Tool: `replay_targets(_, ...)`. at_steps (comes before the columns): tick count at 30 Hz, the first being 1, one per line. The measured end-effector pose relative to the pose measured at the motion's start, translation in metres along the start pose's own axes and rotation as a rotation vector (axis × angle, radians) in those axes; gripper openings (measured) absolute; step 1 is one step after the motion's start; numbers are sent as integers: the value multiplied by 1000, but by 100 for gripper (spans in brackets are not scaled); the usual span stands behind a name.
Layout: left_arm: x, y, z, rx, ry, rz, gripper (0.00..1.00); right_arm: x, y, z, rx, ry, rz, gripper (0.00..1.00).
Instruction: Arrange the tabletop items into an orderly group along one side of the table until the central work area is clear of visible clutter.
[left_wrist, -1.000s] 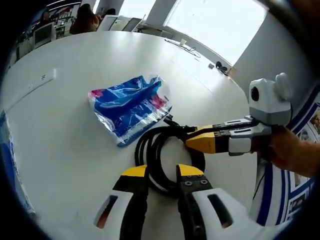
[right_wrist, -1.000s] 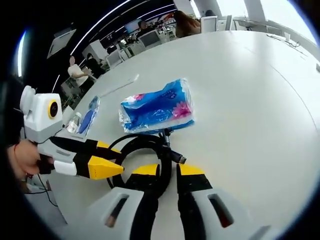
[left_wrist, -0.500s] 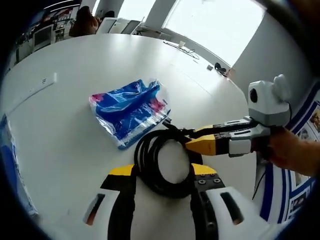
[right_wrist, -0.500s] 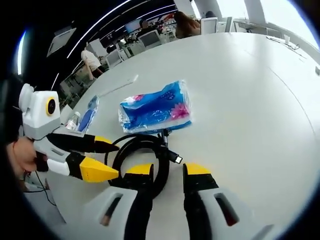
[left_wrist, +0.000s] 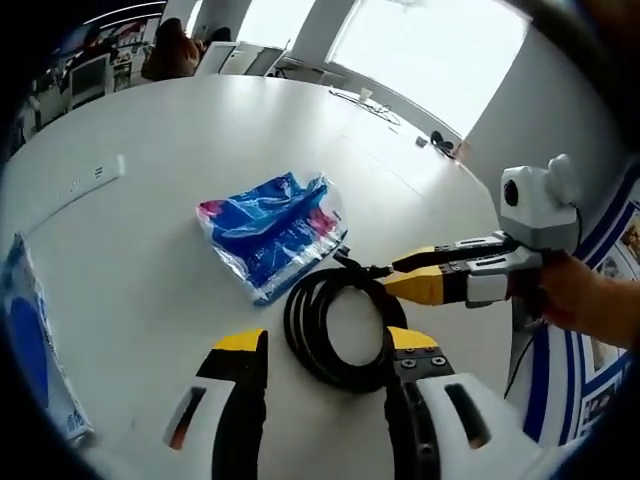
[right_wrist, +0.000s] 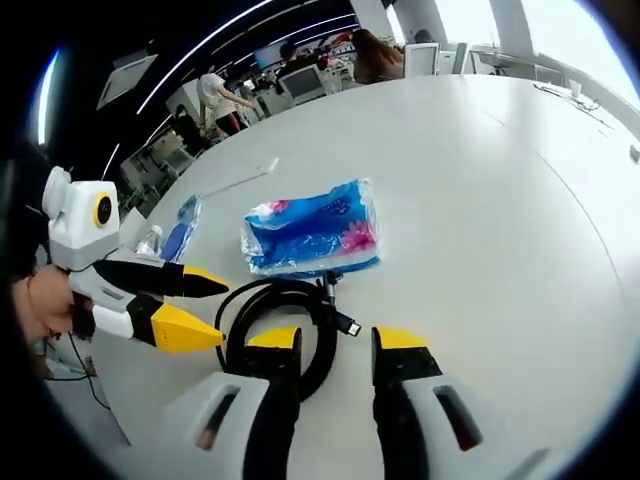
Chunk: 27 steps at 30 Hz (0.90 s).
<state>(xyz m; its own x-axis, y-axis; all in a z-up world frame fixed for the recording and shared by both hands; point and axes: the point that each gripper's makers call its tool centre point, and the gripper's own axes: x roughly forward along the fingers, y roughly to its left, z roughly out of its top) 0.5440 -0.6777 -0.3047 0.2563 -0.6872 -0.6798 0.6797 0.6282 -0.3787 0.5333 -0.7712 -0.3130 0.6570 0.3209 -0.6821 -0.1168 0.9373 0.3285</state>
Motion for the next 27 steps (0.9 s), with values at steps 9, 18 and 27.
replay_targets(9,-14,4,6,6,-22,8,48,-6,9,11,-31,-20,3,27)
replay_targets(18,-24,5,9,11,-44,16,50,-7,15,22,-64,-39,20,30)
replay_targets(27,-43,10,8,12,-67,33,52,-11,30,27,-100,-46,39,30)
